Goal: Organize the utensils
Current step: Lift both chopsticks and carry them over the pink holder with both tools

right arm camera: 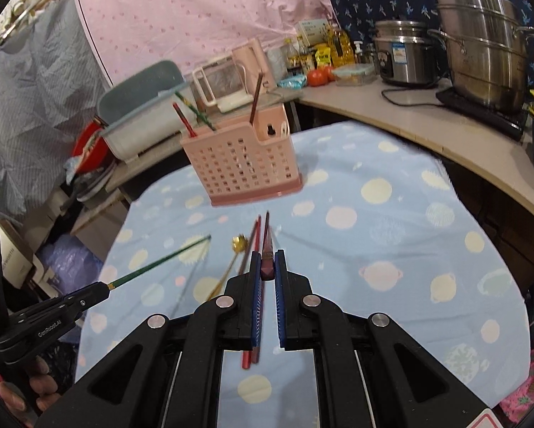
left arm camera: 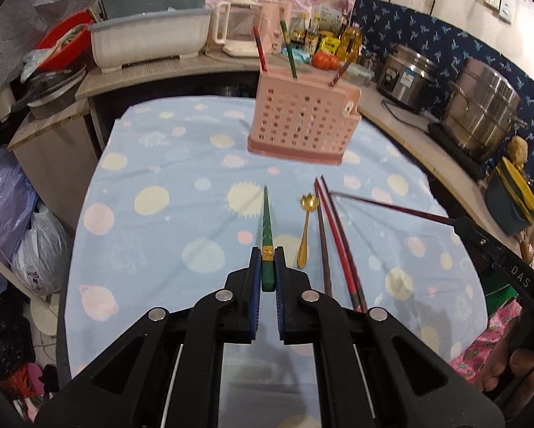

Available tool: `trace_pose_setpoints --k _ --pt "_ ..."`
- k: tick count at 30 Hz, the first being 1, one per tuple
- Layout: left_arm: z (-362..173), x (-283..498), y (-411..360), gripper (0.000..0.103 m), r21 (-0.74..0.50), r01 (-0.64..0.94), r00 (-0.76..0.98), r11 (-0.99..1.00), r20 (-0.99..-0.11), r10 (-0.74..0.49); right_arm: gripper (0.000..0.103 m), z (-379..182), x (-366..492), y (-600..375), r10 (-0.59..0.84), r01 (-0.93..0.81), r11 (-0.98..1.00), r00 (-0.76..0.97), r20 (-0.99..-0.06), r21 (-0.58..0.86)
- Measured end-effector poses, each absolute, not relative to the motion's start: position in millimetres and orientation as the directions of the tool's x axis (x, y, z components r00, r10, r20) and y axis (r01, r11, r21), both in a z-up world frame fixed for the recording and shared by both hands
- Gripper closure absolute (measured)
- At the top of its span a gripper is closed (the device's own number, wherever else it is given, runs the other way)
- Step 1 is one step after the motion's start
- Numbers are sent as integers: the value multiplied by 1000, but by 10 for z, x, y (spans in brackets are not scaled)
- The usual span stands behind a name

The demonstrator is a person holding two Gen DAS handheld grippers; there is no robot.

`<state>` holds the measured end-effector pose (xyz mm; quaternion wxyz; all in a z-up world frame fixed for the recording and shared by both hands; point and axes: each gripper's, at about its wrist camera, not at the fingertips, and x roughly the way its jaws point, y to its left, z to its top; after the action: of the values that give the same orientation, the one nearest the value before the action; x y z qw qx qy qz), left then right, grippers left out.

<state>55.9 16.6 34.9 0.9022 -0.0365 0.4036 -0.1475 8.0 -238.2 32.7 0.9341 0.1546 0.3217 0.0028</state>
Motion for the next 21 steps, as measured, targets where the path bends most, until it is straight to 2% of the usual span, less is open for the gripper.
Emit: trace_pose_setpoints --k 21 --pt "1349 1188 25 96 -170 266 764 949 -563 -315 96 1216 586 -2626 78 64 950 900 -429 307"
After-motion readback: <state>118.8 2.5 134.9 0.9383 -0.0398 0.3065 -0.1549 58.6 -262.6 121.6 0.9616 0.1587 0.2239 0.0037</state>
